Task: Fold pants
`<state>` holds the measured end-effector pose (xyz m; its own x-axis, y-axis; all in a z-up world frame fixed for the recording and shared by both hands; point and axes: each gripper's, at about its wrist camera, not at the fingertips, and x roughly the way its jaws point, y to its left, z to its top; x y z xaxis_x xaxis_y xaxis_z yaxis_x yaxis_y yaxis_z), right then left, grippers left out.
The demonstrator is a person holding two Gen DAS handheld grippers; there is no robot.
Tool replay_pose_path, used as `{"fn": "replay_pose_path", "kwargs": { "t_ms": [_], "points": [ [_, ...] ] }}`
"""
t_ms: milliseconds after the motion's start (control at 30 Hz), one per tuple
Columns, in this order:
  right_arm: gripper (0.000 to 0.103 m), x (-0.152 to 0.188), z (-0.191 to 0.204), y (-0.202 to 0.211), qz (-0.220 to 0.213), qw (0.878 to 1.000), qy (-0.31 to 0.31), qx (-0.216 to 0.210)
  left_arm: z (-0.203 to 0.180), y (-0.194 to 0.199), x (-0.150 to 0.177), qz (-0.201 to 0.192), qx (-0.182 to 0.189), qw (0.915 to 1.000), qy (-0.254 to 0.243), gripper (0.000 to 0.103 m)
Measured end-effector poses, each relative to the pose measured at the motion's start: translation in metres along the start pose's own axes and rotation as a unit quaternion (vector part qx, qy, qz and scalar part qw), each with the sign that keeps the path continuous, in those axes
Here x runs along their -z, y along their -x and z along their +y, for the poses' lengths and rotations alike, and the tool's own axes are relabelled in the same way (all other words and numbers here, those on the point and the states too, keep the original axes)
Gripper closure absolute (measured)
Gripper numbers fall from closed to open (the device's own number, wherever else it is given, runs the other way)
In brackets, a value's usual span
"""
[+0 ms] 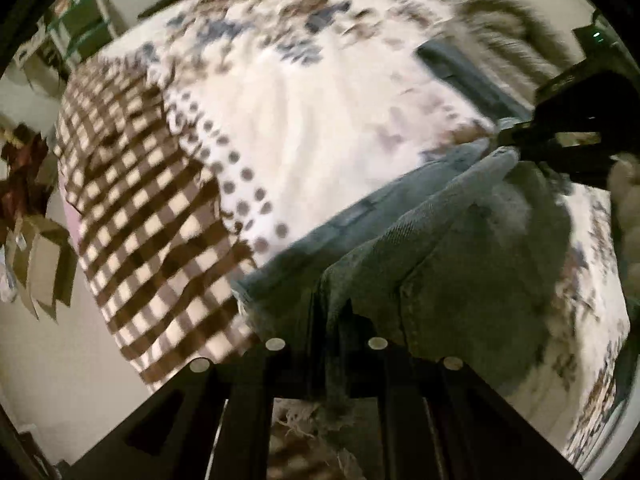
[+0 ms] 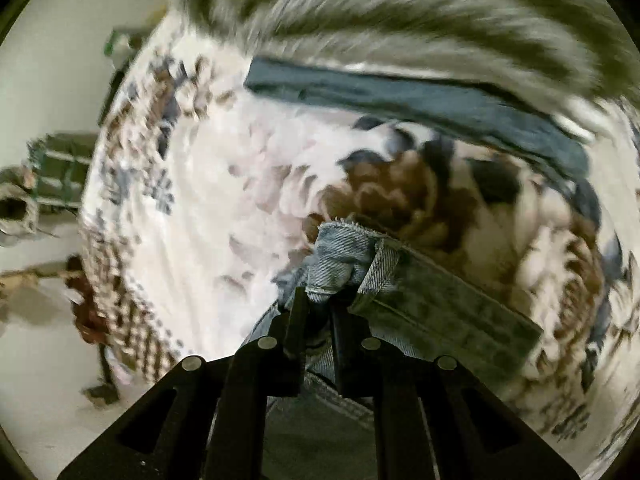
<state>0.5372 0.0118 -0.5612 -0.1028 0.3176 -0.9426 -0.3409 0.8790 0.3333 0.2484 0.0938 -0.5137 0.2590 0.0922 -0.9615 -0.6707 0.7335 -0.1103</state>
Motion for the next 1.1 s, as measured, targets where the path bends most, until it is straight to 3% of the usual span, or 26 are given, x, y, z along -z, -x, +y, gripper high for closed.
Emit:
{"fn": "replay_pose_path", "kwargs": {
  "t_ms": [133,267,333,433,500,533,633,733,833,933,1000,1033,1067,1100],
  "points": [
    [0.092,-0.006,0.017,-0.031,0.016,0.999,0.021,0.037,0.014,-0.028,-0.002,0.025,0.008,0.9993,0.026,0.091],
    [0.085,-0.008,0.024,-0.041,0.031,0.998,0.039,0.044,0.028,-0.024,0.000,0.023,0.044,0.9948,0.089,0.088],
    [0.057,-0.008,0.023,-0.037,0.041,0.998,0.040,0.003,0.035,-0.015,0.002,0.013,0.053,0.9917,0.116,0.083],
    [0.031,-0.001,0.017,-0.018,0.036,0.996,0.050,-0.064,0.037,0.010,0.004,-0.018,0.047,0.9877,0.148,0.076],
    [0.014,0.008,0.008,0.002,0.022,0.995,0.060,-0.074,0.035,0.025,0.006,-0.027,0.044,0.9861,0.158,0.069],
    [0.004,0.011,0.005,0.008,0.018,0.995,0.062,-0.075,0.032,0.035,0.009,-0.033,0.048,0.9846,0.165,0.060],
    [0.002,0.029,-0.017,0.035,-0.002,0.994,0.071,-0.083,0.023,0.054,0.021,-0.040,0.074,0.9789,0.186,0.049],
    [0.001,0.049,-0.051,0.056,-0.005,0.994,0.073,-0.081,-0.003,0.060,0.042,-0.029,0.116,0.9675,0.223,0.044],
    [0.001,0.068,-0.088,0.068,0.003,0.994,0.076,-0.077,-0.030,0.050,0.071,0.006,0.189,0.9383,0.289,0.043],
    [0.001,0.081,-0.126,0.067,0.018,0.994,0.075,-0.073,-0.057,0.025,0.111,0.048,0.243,0.8944,0.372,0.043],
    [0.001,0.083,-0.142,0.060,0.027,0.994,0.070,-0.080,-0.066,0.010,0.126,0.059,0.260,0.8702,0.415,0.044],
    [0.001,0.084,-0.150,0.056,0.033,0.993,0.068,-0.085,-0.068,0.000,0.134,0.057,0.273,0.8505,0.446,0.044],
    [0.001,0.083,-0.155,0.050,0.037,0.993,0.067,-0.089,-0.068,-0.007,0.139,0.053,0.281,0.8376,0.466,0.044],
    [0.001,0.083,-0.159,0.044,0.042,0.992,0.067,-0.094,-0.065,-0.016,0.146,0.040,0.298,0.8142,0.496,0.044]
  ]
}}
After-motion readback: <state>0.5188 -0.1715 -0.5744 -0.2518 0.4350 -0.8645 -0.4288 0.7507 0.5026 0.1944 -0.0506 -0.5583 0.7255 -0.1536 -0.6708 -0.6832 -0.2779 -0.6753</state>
